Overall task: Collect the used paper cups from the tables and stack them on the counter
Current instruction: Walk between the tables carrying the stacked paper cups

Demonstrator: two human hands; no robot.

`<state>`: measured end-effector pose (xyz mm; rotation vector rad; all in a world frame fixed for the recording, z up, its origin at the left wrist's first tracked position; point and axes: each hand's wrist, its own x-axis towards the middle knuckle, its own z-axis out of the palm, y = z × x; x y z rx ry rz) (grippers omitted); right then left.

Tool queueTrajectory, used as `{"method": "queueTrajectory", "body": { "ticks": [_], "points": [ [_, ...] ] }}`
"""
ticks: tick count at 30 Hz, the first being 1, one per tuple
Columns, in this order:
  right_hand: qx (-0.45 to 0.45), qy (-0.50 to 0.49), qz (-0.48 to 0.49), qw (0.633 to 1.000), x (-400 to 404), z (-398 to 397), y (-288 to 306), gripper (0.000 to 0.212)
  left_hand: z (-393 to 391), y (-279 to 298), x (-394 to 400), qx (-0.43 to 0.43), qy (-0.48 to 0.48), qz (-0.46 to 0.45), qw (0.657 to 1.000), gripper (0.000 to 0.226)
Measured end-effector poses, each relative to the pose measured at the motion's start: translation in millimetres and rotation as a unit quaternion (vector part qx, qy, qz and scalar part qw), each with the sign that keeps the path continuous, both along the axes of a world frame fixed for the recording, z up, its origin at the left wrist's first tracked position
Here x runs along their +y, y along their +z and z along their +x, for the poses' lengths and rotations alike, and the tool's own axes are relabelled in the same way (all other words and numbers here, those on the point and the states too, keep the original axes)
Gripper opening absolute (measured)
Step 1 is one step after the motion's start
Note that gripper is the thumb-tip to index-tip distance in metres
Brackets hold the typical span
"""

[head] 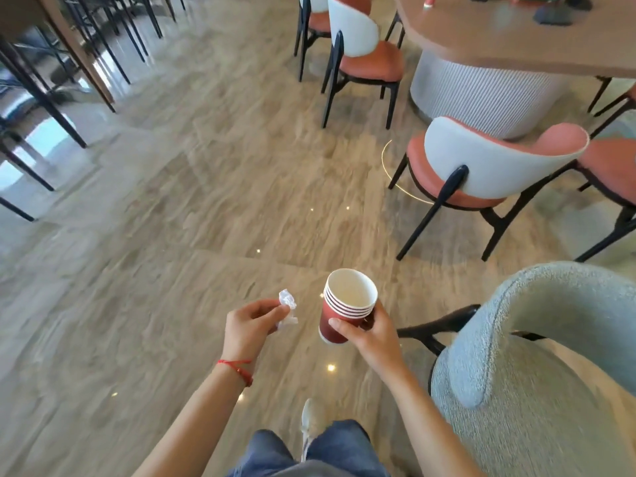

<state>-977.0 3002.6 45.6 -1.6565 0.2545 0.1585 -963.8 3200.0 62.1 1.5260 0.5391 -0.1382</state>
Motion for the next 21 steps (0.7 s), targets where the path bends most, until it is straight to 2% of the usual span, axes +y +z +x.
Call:
{"method": "queueTrajectory", "body": {
  "ticks": [4,10,18,21],
  "points": [
    [-0.001,0.016,-0.003,1.000,-8.0,67.1,3.9,0.048,61.5,6.2,-6.9,-0.003,0.002,0.009,1.000,0.011],
    [0.007,0.021,0.002,1.000,-1.4,164.8,0.0,0.053,158.2,5.1,-3.4,0.000,0.003,0.011,1.000,0.010],
    [-0.003,0.024,0.010,1.000,36.9,320.3,-3.1,0.057,310.4,6.1,31.7,-0.009,0.018,0.012,1.000,0.008],
    [-0.008,0.033,0.008,0.999,52.3,377.0,3.5,0.052,364.0,15.5,51.8,-0.021,0.019,0.016,0.999,0.005]
  ]
}}
